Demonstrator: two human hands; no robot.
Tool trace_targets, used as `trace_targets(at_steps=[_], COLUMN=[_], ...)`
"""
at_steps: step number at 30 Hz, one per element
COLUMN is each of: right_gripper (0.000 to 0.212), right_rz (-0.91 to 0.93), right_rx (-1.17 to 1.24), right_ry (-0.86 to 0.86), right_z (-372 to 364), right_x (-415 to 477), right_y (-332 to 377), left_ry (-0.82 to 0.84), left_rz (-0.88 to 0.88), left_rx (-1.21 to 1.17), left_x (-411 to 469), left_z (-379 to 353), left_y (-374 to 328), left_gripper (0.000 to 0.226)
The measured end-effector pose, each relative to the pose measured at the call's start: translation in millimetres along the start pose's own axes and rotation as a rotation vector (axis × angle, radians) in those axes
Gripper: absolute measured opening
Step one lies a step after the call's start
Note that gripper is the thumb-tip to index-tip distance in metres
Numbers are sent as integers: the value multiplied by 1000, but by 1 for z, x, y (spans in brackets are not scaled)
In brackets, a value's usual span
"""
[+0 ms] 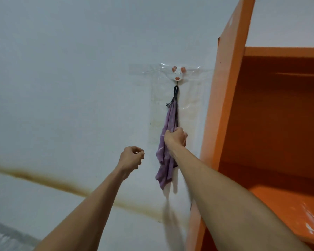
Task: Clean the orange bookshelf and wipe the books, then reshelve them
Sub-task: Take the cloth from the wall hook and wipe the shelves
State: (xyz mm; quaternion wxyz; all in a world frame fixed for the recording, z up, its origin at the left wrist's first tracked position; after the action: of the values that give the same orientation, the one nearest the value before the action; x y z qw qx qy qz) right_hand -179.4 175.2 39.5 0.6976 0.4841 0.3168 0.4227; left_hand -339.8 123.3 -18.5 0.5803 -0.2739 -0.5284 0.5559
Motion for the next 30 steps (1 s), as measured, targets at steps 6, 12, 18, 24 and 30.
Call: trace_targets(at_steps=[6, 12, 18, 24, 30], right_gripper=[44, 20, 27, 27, 13], right_rz=[-21, 112, 308, 449, 439], right_rx=[15, 76, 208, 216, 160], right_ry=[-130, -224, -266, -184, -9], right_z=[-27, -28, 8, 31, 22], right_x=[42, 51, 31, -3, -44], right_y=[40, 63, 121, 180, 155], left_ry=[46, 63, 54, 26, 76], left_rz=[-27, -66, -123, -210, -176], left_rx=[4, -11, -30, -80, -134], left_x=[51, 76, 83, 79, 37], left_z=[-26, -32, -18, 11, 40], left_y=[5, 4, -25, -69, -82], left_gripper=[17, 12, 10, 49, 71])
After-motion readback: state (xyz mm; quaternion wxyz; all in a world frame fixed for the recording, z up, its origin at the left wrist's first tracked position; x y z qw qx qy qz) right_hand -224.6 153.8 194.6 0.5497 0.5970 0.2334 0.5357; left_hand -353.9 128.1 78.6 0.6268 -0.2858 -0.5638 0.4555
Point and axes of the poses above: each hand's wrist, its own x-axis towards the middle knuckle, its own z-axis out of the back of the hand, y = z × x, the point moved 3 cm from there along x, towards the middle knuckle, and after that the axes turned 12 degrees about -z, right-handed, at the moved point
